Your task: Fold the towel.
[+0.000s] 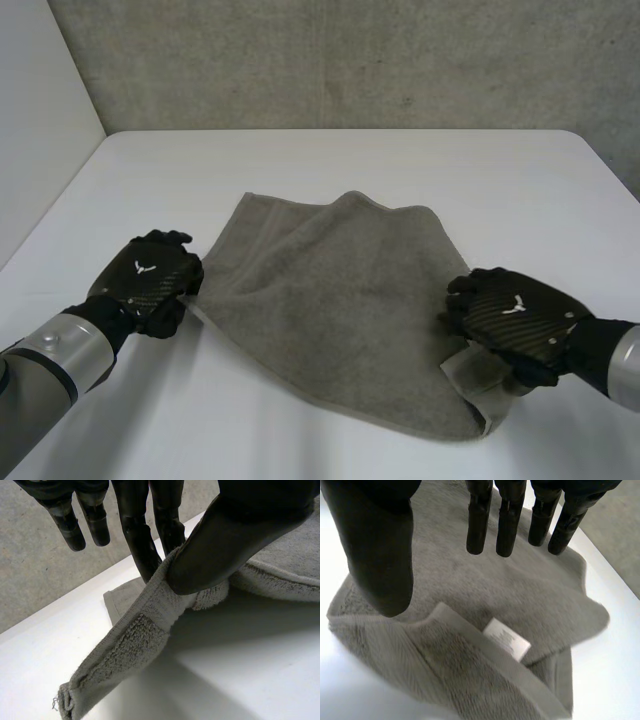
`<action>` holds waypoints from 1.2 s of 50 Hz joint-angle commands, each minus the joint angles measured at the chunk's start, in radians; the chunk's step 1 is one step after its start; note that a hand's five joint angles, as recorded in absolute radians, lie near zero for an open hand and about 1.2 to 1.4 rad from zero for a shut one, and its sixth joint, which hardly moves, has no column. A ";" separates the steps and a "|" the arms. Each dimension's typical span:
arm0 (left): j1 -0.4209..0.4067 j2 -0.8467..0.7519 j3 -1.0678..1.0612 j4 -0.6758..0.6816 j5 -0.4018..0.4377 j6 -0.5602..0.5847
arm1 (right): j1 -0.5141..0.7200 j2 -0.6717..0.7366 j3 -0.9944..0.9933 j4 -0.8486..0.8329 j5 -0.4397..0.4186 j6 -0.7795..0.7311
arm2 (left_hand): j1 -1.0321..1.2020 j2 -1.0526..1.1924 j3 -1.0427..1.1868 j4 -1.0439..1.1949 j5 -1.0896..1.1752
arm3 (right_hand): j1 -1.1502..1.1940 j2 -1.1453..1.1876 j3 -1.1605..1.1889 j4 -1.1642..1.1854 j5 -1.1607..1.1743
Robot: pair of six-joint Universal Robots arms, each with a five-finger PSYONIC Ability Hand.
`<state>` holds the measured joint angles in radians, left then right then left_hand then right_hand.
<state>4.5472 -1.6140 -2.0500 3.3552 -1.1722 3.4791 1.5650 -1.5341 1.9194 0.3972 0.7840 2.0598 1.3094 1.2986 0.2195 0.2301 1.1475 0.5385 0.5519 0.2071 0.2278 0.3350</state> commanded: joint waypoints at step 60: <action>-0.007 -0.020 -0.010 0.009 0.002 0.000 | 0.257 0.287 -0.099 -0.163 0.367 -0.053 | 0.087 0.098 -0.045 -0.056 0.074 | 0.465 0.451 -0.033 -0.053 0.494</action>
<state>4.5398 -1.6337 -2.0602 3.3640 -1.1704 3.4791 1.8285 -1.2413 1.8195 0.2283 1.1502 2.0092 1.3090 1.2986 0.2195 0.2301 1.1475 0.9016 0.9055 0.2071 0.2278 0.7224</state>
